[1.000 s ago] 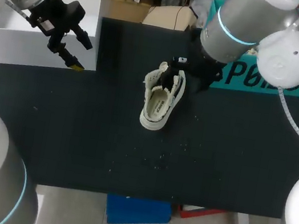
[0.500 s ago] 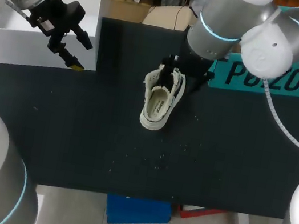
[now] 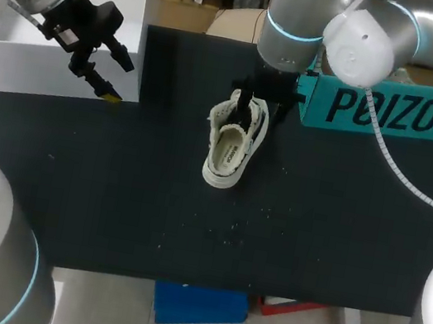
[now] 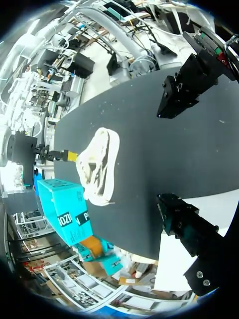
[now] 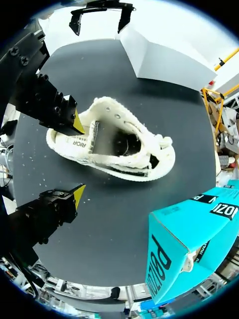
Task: Take the shoe out of the shoebox, open the shoe tongue, remove and reinsert the insole, then place the shoe into the shoebox
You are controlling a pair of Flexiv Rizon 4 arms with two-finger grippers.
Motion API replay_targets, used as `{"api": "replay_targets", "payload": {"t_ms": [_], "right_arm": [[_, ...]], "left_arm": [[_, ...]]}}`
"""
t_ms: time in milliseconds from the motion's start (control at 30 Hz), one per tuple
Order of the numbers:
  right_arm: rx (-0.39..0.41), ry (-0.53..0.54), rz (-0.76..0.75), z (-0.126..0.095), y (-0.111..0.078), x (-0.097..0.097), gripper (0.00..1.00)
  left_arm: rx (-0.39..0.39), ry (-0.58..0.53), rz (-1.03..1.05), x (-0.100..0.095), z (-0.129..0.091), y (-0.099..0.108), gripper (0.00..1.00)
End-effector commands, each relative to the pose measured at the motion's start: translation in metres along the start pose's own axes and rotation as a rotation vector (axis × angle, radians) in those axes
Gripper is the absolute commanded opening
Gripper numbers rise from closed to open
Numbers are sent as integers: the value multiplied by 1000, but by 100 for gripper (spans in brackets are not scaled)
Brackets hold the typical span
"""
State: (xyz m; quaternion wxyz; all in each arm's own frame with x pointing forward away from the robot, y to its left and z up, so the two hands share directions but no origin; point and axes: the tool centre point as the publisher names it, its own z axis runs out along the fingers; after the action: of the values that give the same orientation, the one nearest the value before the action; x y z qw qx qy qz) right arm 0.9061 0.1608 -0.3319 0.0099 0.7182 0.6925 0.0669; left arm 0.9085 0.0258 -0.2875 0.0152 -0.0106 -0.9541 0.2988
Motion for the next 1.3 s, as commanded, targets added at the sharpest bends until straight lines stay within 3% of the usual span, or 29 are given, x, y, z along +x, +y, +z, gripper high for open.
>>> {"api": "replay_targets", "payload": {"t_ms": [33,500,967,1033,1100,1300], "right_arm": [[23,-11,15,14,7,1,49],[45,-2,20,54,2,-8,47],[63,-37,0,86,10,-14,45],[66,-58,-2,89,11,-14,35],[67,-68,5,89,10,-14,0],[63,-90,16,80,3,-11,0]], "left_arm": [[1,-4,1,0,1,1,100],[1,-4,1,0,1,1,100],[1,-4,1,0,1,1,100],[1,-4,1,0,1,1,100],[1,-4,1,0,1,1,100],[1,-4,1,0,1,1,100]]}}
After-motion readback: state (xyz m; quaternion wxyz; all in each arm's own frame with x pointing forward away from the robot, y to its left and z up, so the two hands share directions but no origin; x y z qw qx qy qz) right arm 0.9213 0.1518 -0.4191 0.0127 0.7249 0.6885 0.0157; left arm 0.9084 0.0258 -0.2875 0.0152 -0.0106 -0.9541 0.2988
